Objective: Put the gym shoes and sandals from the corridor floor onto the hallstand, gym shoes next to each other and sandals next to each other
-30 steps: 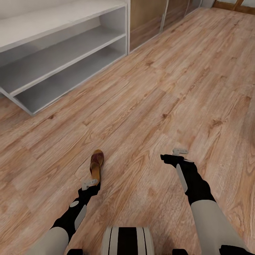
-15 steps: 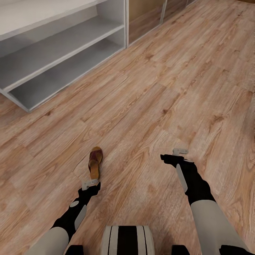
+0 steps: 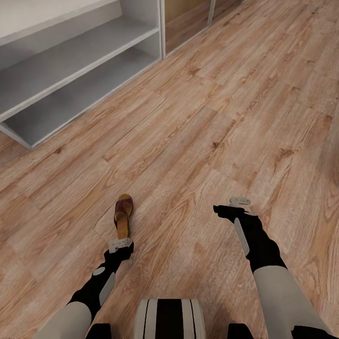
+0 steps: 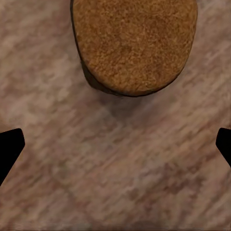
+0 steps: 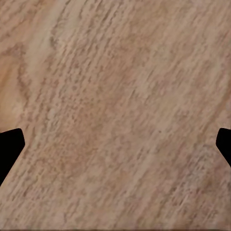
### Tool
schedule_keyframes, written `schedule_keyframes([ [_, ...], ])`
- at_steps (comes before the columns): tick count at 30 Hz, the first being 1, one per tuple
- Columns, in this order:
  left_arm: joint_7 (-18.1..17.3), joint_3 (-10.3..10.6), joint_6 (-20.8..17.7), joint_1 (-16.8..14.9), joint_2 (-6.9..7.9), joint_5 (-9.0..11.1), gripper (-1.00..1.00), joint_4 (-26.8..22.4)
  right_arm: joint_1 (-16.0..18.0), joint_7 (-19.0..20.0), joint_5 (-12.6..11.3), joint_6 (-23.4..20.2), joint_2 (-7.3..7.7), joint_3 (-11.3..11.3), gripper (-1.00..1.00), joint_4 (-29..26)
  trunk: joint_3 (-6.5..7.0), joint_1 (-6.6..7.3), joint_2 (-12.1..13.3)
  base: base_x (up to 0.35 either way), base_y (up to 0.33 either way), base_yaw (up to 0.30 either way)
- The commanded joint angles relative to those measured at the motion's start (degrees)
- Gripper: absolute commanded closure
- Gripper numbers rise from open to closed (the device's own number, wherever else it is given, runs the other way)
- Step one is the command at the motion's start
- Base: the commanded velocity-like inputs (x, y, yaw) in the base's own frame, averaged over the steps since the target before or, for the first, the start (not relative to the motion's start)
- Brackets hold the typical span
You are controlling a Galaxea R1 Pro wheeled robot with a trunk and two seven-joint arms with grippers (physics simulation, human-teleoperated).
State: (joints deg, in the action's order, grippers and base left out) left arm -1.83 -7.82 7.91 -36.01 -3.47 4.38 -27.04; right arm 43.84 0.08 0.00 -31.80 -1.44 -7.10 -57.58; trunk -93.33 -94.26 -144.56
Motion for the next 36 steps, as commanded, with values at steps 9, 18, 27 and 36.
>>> schedule_keyframes([
  [9, -0.2, -0.2, 0.2, 0.0, 0.02, 0.5, -1.0, 0.0, 0.0, 0.0, 0.0, -0.3, -0.05, -0.1, -1.0, -0.1, -0.68, -0.04, 0.0, 0.0, 0.0, 0.0],
  [18, -0.2, -0.1, 0.2, 0.0, -0.02, 0.5, -1.0, 0.0, 0.0, 0.0, 0.0, -0.3, -0.05, -0.1, -1.0, -0.1, -0.68, -0.04, 0.0, 0.103, -0.028, 0.0],
  [27, -0.2, -0.1, 0.2, 0.0, -0.03, 0.5, -1.0, 0.0, 0.0, 0.0, 0.0, -0.3, -0.05, -0.1, -1.0, -0.1, -0.68, -0.04, 0.0, 0.041, -0.014, 0.0],
  [36, -0.2, -0.2, 0.2, 0.0, 0.02, 0.5, -1.0, 0.0, 0.0, 0.0, 0.0, -0.3, -0.05, -0.2, -1.0, -0.1, -0.68, -0.04, 0.0, 0.086, -0.028, 0.0],
])
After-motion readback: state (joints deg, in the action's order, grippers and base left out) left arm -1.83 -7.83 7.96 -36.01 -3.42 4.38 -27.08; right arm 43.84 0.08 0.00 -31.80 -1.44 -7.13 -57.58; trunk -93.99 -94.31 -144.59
